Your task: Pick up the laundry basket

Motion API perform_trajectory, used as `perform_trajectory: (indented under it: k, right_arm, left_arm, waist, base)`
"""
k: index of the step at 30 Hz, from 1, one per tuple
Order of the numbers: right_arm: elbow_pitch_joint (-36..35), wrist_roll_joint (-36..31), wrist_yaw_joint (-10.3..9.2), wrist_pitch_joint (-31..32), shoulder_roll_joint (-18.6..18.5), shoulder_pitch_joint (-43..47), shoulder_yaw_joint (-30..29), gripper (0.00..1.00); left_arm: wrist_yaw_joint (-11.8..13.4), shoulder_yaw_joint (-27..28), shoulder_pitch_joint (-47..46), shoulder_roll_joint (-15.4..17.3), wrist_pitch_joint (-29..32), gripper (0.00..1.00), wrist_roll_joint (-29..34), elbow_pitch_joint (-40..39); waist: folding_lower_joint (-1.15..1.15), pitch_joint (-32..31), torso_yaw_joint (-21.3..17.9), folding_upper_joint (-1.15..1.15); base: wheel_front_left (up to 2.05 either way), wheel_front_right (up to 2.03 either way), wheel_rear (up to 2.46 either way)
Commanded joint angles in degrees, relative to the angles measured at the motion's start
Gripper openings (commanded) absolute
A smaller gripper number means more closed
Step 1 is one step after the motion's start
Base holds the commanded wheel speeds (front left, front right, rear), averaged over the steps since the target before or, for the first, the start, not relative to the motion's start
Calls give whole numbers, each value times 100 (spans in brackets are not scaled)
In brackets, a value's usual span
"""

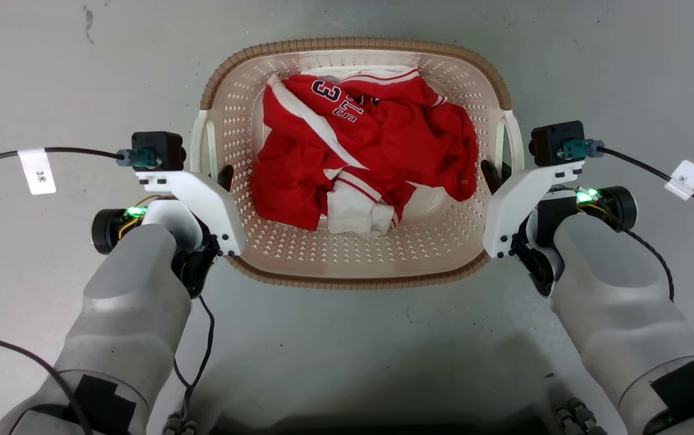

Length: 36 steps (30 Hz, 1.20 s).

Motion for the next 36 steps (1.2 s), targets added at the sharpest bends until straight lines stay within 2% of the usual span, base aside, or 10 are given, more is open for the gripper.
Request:
perform_trajectory:
  k: [1,8,15,28,29,36]
  right_arm:
    - [33,4,18,1,-13,-55,51,0]
    - [145,172,18,64,-4,-104,256,0]
    - [210,407,21,375,13,62,477,0]
    - [216,963,40,1390,38,484,914,0]
    - [213,1071,43,1617,40,586,1012,0]
    - [238,1330,43,2148,14,707,1143,0]
  left_arm:
    - [10,-16,-12,45,-1,0,-30,-32]
    - [8,-317,-47,36,58,0,-381,-78]
    - [7,-632,10,-34,298,0,-716,-34]
    - [-8,-1028,336,-166,1091,0,-1381,73]
    - [-9,-1084,446,-188,1315,0,-1526,112]
    - [-16,-1210,636,-208,1986,0,-1842,144]
  waist:
    - [0,-4,3,0]
    - [0,-120,1,0]
    - [0,-582,3,0]
    - [0,-1925,-1,0]
    - [0,-2262,4,0]
    - [0,-3005,6,0]
  base:
    - [0,0,0]
    - [0,0,0]
    - [0,0,0]
    - [0,0,0]
    - [0,0,0]
    - [0,0,0]
